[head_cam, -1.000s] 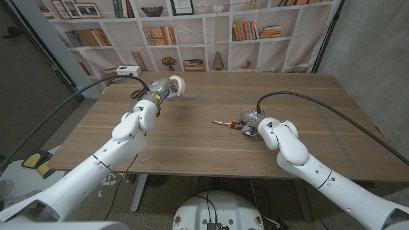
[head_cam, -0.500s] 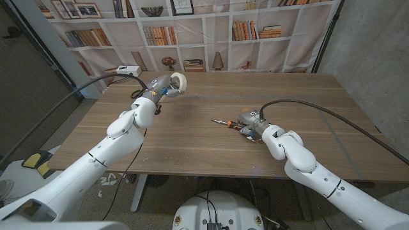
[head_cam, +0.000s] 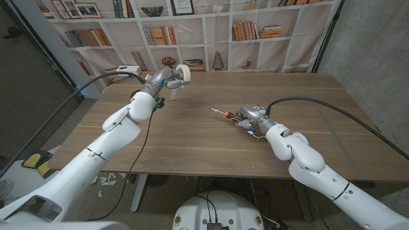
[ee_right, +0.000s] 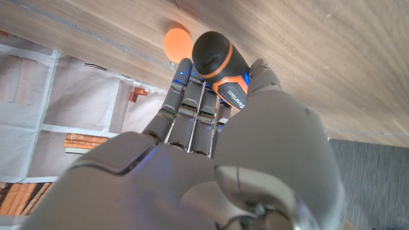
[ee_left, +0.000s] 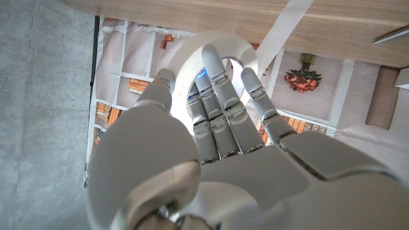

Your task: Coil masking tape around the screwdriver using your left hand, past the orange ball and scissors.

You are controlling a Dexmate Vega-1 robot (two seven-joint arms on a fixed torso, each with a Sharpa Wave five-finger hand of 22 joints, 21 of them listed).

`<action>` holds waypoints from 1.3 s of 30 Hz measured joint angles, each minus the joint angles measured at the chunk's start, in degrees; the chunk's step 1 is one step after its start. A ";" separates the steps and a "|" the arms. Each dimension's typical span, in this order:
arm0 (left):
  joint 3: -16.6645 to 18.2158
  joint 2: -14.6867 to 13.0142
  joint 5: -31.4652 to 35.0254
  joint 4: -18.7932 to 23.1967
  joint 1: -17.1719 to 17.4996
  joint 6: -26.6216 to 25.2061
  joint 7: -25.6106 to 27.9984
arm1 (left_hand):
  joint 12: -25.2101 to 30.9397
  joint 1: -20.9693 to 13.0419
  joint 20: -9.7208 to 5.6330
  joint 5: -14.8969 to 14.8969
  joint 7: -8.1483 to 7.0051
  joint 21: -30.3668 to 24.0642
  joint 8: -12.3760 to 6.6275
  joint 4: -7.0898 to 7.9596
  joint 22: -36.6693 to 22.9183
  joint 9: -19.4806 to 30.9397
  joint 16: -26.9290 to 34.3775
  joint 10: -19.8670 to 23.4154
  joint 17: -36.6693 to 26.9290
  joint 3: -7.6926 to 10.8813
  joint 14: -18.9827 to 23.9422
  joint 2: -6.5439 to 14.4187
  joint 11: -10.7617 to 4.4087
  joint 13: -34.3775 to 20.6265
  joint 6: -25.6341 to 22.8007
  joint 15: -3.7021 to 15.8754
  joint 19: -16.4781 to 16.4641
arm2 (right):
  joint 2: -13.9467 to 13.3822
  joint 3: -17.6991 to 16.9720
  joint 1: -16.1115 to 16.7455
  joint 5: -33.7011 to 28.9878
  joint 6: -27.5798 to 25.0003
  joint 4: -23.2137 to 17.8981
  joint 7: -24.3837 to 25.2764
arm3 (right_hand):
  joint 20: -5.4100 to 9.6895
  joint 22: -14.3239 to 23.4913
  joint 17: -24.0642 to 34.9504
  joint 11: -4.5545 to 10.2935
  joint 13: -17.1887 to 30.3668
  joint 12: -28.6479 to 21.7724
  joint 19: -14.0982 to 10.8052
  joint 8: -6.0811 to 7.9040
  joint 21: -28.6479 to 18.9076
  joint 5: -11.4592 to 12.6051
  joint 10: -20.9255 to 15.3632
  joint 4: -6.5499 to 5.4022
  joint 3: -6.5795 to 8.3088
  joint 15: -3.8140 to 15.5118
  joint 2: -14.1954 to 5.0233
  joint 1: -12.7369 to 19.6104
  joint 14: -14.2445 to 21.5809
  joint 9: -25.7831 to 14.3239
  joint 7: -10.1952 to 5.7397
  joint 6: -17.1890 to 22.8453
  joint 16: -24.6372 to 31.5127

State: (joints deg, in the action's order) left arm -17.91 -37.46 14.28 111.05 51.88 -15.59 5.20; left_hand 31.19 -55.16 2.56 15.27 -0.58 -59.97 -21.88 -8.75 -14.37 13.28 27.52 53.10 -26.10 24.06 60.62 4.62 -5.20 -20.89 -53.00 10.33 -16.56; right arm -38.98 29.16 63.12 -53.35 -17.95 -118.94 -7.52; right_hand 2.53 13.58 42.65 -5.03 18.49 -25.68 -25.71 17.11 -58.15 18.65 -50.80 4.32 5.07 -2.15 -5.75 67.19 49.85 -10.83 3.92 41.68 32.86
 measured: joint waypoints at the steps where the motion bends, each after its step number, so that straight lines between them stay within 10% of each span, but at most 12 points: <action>1: 0.06 0.18 -0.61 -0.21 -0.24 0.56 0.01 | 0.00 -0.23 0.02 0.05 0.01 -0.22 0.00 0.00 0.00 -0.03 -0.02 0.09 0.05 0.00 0.11 -0.23 0.08 0.00 0.00 -0.10 -0.02 | 0.05 -0.10 0.00 0.40 0.11 -0.10 0.57 | 0.06 -0.06 0.00 0.00 0.02 0.00 0.21 -0.11 0.00 0.01 0.00 0.00 0.00 0.00 0.00 0.00 0.00 0.00 0.00 0.00 -0.05; 20: 0.99 2.92 -11.71 -1.75 -3.80 7.13 -2.27 | -0.40 -0.90 0.75 0.05 1.43 -1.71 0.06 -0.71 0.27 -0.50 -0.07 1.31 0.44 0.71 2.16 -0.90 1.31 -0.04 -1.45 0.92 -0.76 | 0.90 0.03 -2.20 4.94 3.20 0.88 8.77 | 0.08 -0.65 0.72 0.02 1.04 -0.43 0.89 -0.62 -0.70 0.88 0.02 0.23 -0.23 0.03 0.30 0.30 0.00 -0.28 0.31 0.32 -0.54; 39: 1.02 2.01 -17.06 2.86 -5.23 2.48 -5.96 | -0.89 -1.50 1.11 -0.69 2.04 -3.65 0.37 -0.89 0.26 -0.84 0.46 2.26 -0.35 0.99 4.01 -1.50 2.03 -3.42 -2.05 1.75 -2.17 | 1.73 4.88 -6.93 0.31 5.83 4.97 12.47 | 0.08 -0.82 1.30 0.02 1.87 -0.43 1.49 -1.44 -1.09 1.31 0.02 0.35 -0.74 0.34 0.28 0.28 0.30 -0.52 1.52 1.53 -0.99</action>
State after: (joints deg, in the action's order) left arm -16.89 -35.45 -2.79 113.91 46.64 -13.12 -0.76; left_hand 30.30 -56.67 3.68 14.58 1.46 -63.62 -21.51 -9.64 -14.10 12.43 27.98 55.35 -26.45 25.05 64.63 3.12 -3.17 -24.31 -55.05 12.09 -18.73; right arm -37.25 34.04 56.19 -53.03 -12.12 -113.97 4.95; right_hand 2.61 12.76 43.95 -5.01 20.36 -26.11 -24.22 15.67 -59.24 19.96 -50.78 4.67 4.33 -1.81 -5.46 67.47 50.16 -11.34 5.44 43.21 31.87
